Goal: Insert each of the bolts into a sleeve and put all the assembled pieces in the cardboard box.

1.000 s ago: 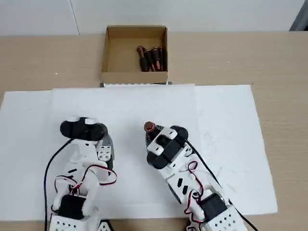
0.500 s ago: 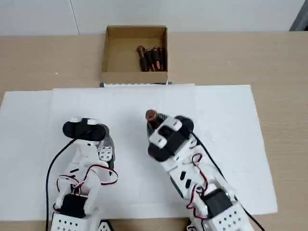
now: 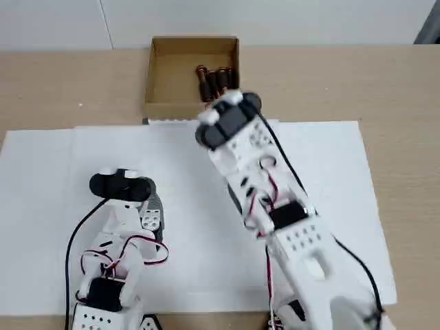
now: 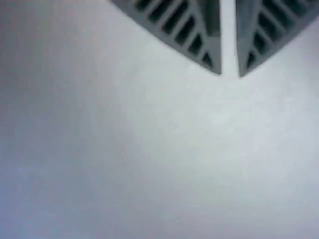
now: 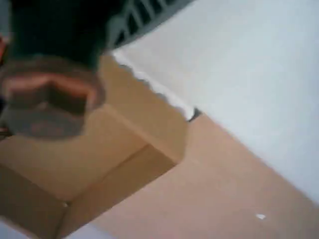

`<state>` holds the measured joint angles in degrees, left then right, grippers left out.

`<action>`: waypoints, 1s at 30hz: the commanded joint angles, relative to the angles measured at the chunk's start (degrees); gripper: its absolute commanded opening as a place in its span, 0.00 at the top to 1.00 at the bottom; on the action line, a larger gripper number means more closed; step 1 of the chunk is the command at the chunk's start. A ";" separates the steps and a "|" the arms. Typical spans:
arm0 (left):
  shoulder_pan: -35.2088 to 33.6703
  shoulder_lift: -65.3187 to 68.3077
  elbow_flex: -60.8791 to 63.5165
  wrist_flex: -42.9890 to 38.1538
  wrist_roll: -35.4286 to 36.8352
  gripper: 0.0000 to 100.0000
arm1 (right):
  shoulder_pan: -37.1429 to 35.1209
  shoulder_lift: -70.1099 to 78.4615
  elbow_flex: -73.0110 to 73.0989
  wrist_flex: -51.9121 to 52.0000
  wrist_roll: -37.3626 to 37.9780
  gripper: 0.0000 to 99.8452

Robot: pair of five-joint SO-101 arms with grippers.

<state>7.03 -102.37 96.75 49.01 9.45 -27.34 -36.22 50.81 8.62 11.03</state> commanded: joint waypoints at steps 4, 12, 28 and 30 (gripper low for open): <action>-0.44 -0.44 -0.31 0.09 -0.09 0.99 | 2.59 15.52 -18.64 -2.51 0.44 1.00; -0.44 -0.44 -0.31 0.09 -0.18 0.99 | 5.58 34.15 -36.57 -2.59 0.26 1.00; -0.44 -0.44 -0.31 0.09 -0.18 0.99 | 7.25 70.55 -73.14 -4.62 0.62 1.00; -0.44 -0.44 -0.31 0.09 -0.18 0.99 | 7.34 74.86 -76.75 -7.16 0.79 1.00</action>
<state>7.03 -102.37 96.75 49.01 9.45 -20.75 36.04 -18.11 5.36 11.03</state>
